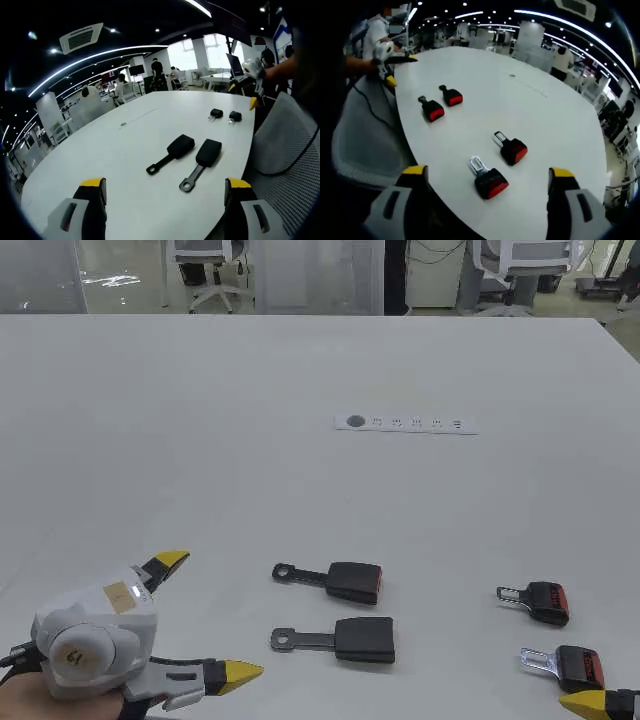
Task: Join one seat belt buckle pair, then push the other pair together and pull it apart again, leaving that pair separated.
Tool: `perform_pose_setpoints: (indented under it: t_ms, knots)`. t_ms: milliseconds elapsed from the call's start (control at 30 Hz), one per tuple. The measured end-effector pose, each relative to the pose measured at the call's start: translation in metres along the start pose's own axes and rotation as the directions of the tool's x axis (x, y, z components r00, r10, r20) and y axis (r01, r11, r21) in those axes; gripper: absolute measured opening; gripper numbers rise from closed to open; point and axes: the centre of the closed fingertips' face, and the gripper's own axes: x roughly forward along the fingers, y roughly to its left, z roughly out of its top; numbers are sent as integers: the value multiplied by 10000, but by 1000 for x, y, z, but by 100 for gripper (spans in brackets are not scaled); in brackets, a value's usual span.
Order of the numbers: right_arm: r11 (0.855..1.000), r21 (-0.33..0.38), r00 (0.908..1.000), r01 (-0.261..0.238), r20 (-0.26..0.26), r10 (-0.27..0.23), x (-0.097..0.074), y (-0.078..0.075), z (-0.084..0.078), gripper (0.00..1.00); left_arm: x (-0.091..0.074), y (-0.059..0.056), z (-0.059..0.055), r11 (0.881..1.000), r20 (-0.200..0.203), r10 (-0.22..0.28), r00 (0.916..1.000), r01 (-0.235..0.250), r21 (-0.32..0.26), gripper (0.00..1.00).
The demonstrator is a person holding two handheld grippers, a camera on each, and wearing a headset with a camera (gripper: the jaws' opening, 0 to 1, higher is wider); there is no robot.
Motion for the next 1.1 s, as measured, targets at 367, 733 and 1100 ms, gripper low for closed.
perform_pose_setpoints:
  t_ms: [367, 733, 1100]
  knots:
    - [9994, 340, 9999, 104, 64, -106, -1, -4, 1, 98, 0, 2, -3, 10000, -23, 43, 10000, -43, -48, 100]
    - [9995, 299, 10000, 81, 25, -82, -1, -1, 0, 96, -1, 4, -3, 9999, 4, 91, 10000, -91, -123, 100]
    - [9979, 633, 9988, -117, 483, 86, -2, 1, 15, 95, 0, 4, -3, 9997, 15, 97, 10000, -96, -213, 100]
